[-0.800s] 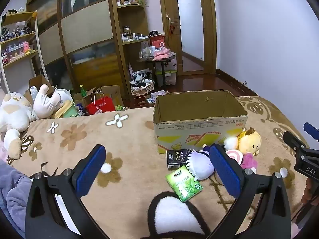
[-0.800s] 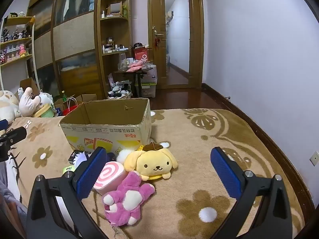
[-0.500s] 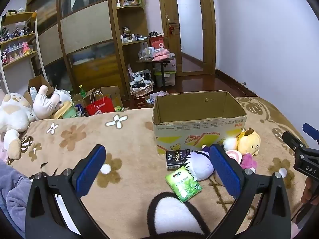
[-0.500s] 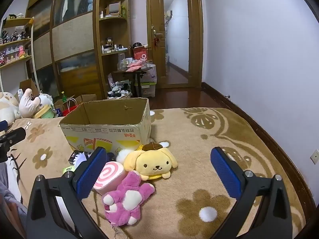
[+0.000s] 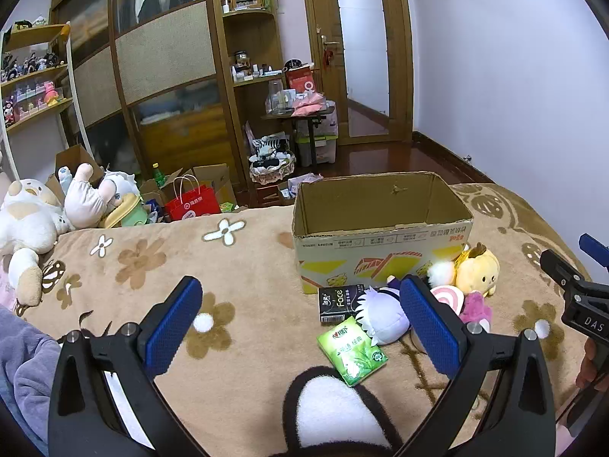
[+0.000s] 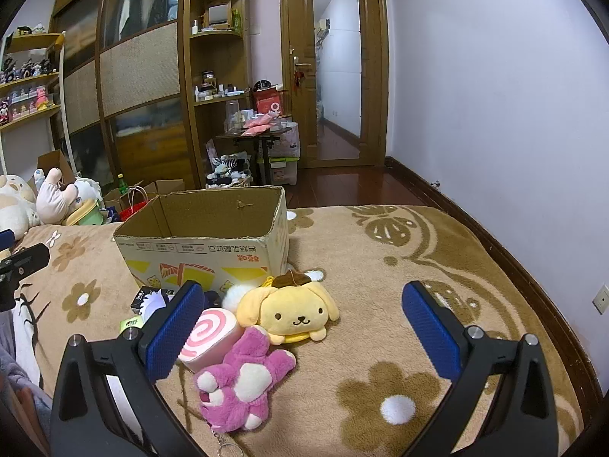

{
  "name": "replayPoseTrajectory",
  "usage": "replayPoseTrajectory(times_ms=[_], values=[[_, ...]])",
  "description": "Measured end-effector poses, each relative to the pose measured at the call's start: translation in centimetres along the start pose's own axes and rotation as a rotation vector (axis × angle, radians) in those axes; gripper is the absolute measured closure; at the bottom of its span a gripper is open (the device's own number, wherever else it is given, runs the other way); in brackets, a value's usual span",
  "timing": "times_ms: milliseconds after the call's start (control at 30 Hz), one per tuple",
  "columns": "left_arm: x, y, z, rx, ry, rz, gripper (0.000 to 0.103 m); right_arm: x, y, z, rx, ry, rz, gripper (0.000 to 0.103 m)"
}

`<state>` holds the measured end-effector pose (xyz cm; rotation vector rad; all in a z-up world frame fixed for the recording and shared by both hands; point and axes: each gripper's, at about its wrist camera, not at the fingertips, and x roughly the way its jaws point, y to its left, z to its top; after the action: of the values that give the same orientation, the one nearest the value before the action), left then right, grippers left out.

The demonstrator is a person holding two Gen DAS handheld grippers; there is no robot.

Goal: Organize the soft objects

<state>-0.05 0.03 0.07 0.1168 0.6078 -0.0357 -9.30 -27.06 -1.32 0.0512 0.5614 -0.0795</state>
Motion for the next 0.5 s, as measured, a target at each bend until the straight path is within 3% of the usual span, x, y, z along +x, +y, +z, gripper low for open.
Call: replayPoseTrajectory(times_ms=[500], values=[[-0.07, 0.28, -0.11, -0.003, -0.006, 0.001, 0.001, 0.02, 0.11, 0.04, 0.001, 0.003, -0.001, 0.000]])
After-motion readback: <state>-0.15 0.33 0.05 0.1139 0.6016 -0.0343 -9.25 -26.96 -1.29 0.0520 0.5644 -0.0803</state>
